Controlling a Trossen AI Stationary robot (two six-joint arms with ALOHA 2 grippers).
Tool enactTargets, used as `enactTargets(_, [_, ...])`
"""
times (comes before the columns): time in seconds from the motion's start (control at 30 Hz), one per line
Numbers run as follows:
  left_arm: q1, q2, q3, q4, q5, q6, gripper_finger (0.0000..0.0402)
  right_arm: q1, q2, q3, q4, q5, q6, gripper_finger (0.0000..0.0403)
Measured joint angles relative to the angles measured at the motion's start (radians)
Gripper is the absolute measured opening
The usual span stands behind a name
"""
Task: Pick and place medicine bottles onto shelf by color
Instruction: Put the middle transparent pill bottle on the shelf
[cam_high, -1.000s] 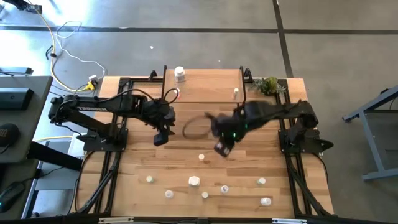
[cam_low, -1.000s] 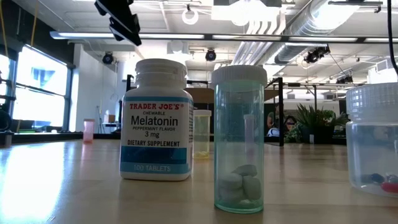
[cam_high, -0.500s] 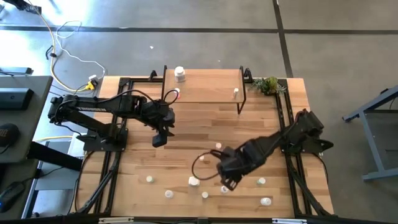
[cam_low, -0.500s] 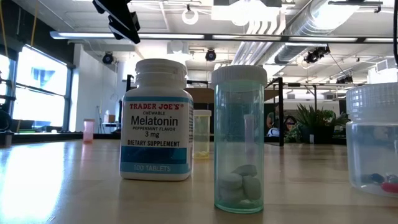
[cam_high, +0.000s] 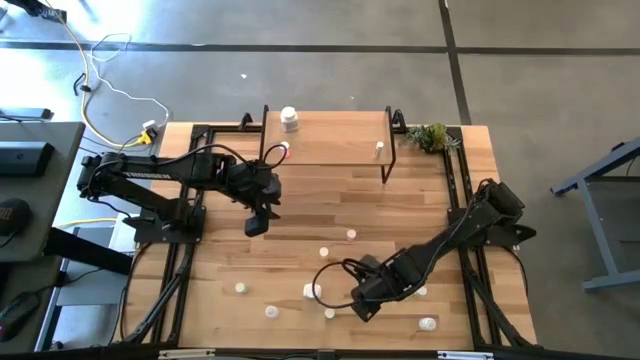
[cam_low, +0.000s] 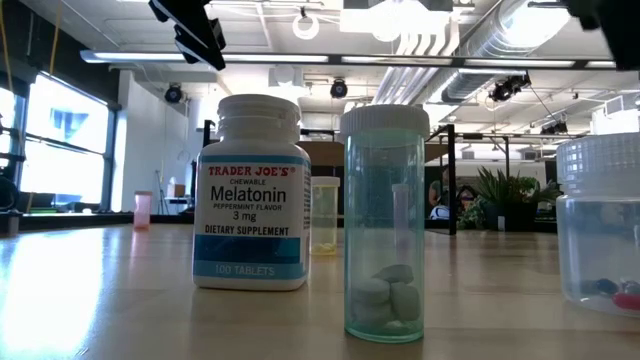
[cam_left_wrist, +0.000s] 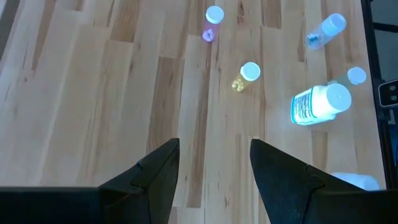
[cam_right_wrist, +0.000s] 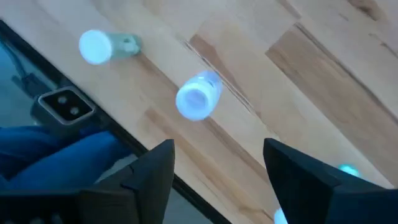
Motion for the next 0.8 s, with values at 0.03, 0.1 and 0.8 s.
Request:
enactTargets(0.03, [0.000,0.000,0.000,0.000,0.000,0.000,0.0186,0.000,0.000,-0.021,0.043,0.000,0.002,0.0239])
enactTargets(0.1, [0.000,0.000,0.000,0.000,0.000,0.000,0.0186,-0.001,0.000,-0.059,0.117,-0.006,0.002,0.0239])
enactTargets(0.8, [0.000,0.001,0.001,0.000,0.001,0.000,0.0186,-0.003,0.041,-0.119,0.258,0.027,0.158,0.0225])
